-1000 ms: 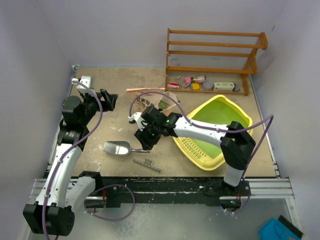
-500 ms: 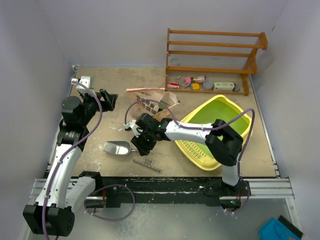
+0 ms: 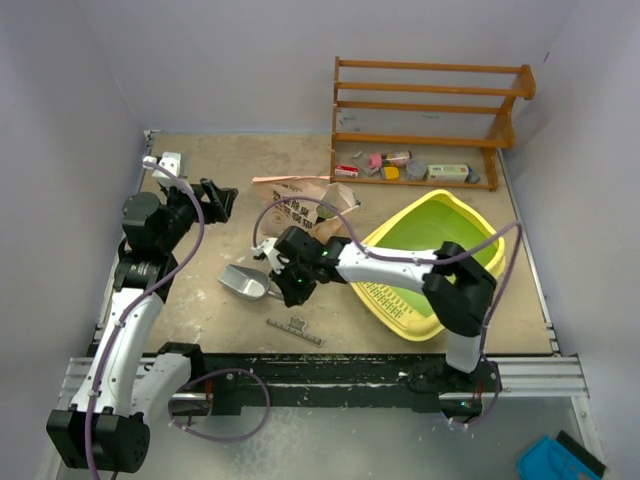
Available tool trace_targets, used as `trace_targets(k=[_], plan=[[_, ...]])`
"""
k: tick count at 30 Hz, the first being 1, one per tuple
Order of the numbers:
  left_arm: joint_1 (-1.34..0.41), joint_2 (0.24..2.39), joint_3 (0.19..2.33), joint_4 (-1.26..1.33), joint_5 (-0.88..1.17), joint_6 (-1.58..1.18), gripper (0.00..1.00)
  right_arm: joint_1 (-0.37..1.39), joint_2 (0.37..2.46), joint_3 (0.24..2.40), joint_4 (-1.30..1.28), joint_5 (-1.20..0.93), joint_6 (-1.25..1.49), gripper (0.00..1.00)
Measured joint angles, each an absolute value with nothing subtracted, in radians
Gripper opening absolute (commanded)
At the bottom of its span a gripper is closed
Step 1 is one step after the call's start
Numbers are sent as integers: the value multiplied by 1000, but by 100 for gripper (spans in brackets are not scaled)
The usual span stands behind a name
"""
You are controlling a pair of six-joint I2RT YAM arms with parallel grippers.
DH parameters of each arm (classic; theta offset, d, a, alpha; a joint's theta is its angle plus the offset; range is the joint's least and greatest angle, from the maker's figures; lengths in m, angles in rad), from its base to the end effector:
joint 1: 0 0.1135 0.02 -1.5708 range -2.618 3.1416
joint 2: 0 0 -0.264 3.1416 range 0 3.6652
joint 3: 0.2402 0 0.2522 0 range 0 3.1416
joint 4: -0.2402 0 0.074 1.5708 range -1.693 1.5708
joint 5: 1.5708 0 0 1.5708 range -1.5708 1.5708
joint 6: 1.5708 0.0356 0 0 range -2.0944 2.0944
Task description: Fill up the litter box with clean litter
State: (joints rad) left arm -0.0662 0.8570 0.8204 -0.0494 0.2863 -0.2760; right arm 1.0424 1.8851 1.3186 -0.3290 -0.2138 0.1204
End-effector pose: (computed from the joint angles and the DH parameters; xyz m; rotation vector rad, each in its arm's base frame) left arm 0.2008 -0.0234 0.3548 0.0446 1.6764 -0.4958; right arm 0.1994 0.3566 0.1988 -1.2418 2.2804 0.7330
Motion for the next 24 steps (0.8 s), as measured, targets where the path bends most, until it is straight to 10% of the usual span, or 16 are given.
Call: trace_targets(k=[24], plan=[[-121,1050,1065,-82,1122,-537,63,1042,976,1155,-865,179,95,0]])
